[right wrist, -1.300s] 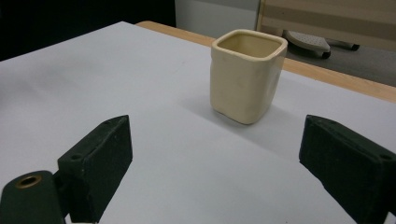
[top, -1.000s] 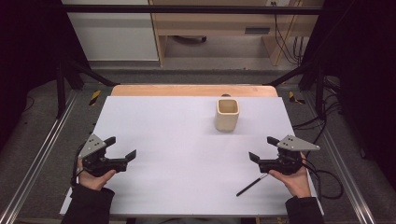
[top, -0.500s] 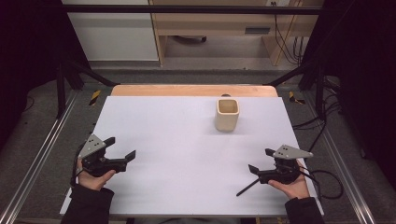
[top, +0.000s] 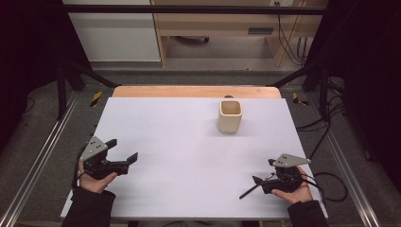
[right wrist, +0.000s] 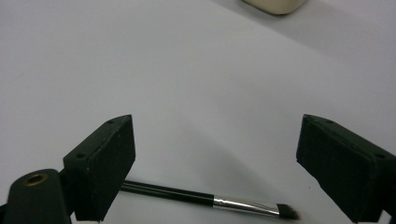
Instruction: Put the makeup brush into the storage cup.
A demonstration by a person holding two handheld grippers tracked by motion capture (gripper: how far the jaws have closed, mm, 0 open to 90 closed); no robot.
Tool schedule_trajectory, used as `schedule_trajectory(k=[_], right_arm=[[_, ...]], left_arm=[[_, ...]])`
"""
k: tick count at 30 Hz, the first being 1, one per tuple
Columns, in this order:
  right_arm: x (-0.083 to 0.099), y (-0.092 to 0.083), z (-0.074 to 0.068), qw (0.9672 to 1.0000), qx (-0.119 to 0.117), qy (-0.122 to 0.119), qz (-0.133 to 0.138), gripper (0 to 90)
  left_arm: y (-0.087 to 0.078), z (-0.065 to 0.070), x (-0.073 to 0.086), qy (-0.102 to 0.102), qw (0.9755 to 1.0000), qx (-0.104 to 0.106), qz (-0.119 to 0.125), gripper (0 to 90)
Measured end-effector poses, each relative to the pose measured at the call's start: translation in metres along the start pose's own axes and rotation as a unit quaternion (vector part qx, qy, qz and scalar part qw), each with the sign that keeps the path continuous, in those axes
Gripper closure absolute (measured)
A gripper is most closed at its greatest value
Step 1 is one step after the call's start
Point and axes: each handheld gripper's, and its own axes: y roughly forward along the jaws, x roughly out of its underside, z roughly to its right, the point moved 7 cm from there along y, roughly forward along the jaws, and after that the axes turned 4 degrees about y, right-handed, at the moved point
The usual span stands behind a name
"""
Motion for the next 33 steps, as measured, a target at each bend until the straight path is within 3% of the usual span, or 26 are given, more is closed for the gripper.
schedule_trajectory(k=[4,6,12,18,21,33], right_arm=[[0.004,0.002,0.001,0.9999,-0.001,-0.005,-0.011,13.1],[0.009,0.005,0.0,0.9995,-0.003,-0.011,-0.029,13.3],[0.012,0.007,-0.001,0.9989,-0.004,-0.027,-0.04,14.2],[0.02,0.012,-0.006,0.997,-0.019,-0.036,-0.066,15.6],[0.021,0.015,-0.006,0.9961,-0.022,-0.048,-0.071,16.9],[0.028,0.022,-0.013,0.993,-0.035,-0.06,-0.095,21.0]], left_arm=[[0.001,0.001,0.0,0.0,1.0,0.0,-0.001,4.2],[0.001,0.001,0.001,0.003,1.0,0.001,-0.003,4.2],[0.001,0.001,0.001,0.002,1.0,0.001,-0.002,4.2],[0.002,0.002,0.001,0.004,1.0,0.002,-0.004,4.3],[0.002,0.002,0.001,0.004,1.0,0.002,-0.004,4.3],[0.003,0.002,0.003,0.007,0.9999,0.002,-0.01,4.3]])
